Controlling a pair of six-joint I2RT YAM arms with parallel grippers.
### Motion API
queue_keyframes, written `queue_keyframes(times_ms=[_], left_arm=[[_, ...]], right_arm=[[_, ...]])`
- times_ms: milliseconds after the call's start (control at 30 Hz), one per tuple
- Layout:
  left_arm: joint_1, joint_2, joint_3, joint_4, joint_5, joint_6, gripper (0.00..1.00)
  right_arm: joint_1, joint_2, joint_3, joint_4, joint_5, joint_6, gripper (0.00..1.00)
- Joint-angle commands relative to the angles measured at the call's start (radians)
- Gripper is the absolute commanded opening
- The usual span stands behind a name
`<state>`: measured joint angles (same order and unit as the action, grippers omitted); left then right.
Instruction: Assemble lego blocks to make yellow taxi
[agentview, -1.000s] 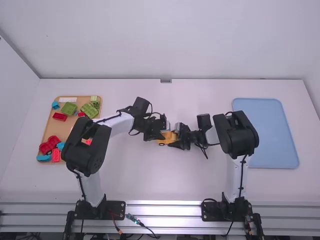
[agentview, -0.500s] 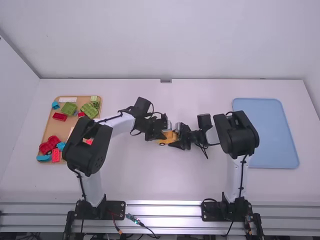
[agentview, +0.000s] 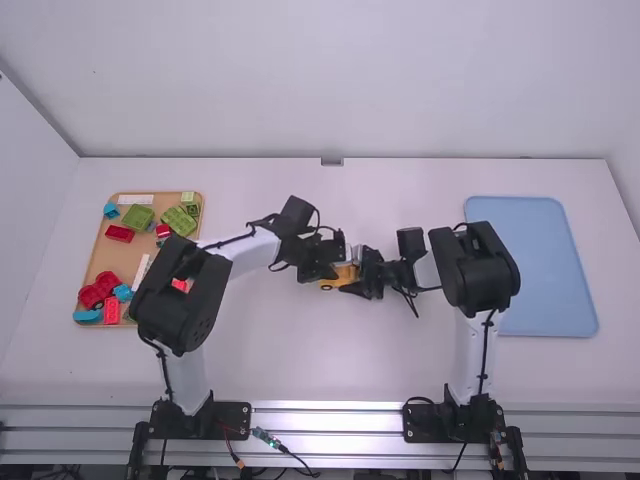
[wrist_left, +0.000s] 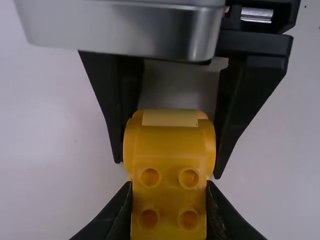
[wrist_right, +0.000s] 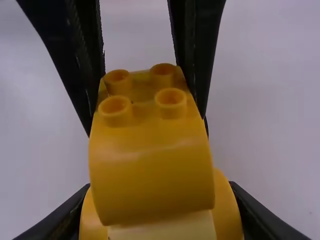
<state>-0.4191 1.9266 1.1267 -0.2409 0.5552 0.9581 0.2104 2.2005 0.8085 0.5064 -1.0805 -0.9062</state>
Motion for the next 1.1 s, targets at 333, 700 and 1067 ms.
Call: queue_keyframes(times_ms=[333,700,1067], left_arm=[[-0.026,0.027,-0.005,-0.032,-0.052,-0.054,0.02],[-0.026,0.027,-0.006,-0.050,-0.097,-0.101,0.02],[-0.026,0.027,-0.006,-0.071,-0.103,-0.101,0.02]], right_arm=[[0.055,0.013,-0.011,-0.023,0.095,0.015,0.27],[0.058,0.013,-0.004,-0.018,0.087,0.020,0.24],[0.073,0.013,0.004,-0.018,0.093,0.019,0.24]])
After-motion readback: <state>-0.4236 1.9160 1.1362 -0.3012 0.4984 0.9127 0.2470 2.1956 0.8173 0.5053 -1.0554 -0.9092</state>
